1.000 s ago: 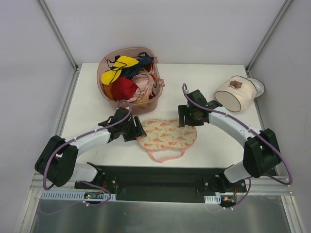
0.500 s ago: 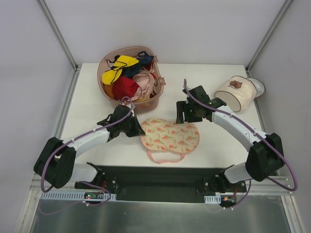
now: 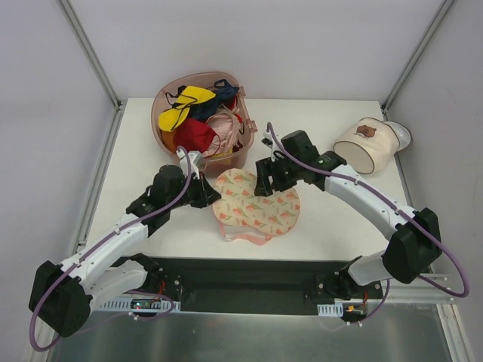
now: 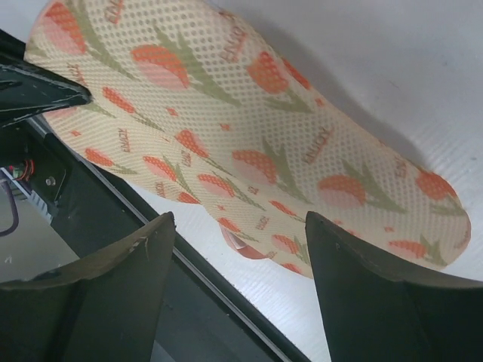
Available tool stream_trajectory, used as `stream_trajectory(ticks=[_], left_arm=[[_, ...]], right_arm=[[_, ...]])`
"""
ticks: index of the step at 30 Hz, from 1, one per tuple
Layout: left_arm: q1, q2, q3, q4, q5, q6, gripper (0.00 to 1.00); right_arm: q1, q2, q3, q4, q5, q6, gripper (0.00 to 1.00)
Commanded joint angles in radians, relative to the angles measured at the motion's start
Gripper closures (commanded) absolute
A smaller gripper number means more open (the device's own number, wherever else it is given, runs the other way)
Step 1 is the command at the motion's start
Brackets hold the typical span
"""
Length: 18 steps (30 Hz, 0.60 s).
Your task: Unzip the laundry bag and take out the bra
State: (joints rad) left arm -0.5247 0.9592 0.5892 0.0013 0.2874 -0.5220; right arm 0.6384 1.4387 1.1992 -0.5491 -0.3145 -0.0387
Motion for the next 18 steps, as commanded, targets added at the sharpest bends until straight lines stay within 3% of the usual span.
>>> stream_trajectory(ticks=[1,10,16,18], left_arm=[[-0.008,-0.054,-0.008,0.042,0.030,0.094,1.00],[-0.008,-0.118,-0.015,0.078,0.153,0.195,1.00],[-0.011,-0.174,-0.023,0.088,0.211,0.283,1.00],[-0.011,-0.189,-0.023,0.088,0.197,0.300,1.00]], right_arm=[[0.033,-0.012,0.048,0.072,-0.028,-0.076,0.27],[0.056,-0.083,-0.059,0.319,0.000,-0.162,0.26],[0.060,-0.084,-0.052,0.350,-0.017,-0.185,0.26],[0.058,-0.077,-0.040,0.338,-0.067,-0.188,0.31]])
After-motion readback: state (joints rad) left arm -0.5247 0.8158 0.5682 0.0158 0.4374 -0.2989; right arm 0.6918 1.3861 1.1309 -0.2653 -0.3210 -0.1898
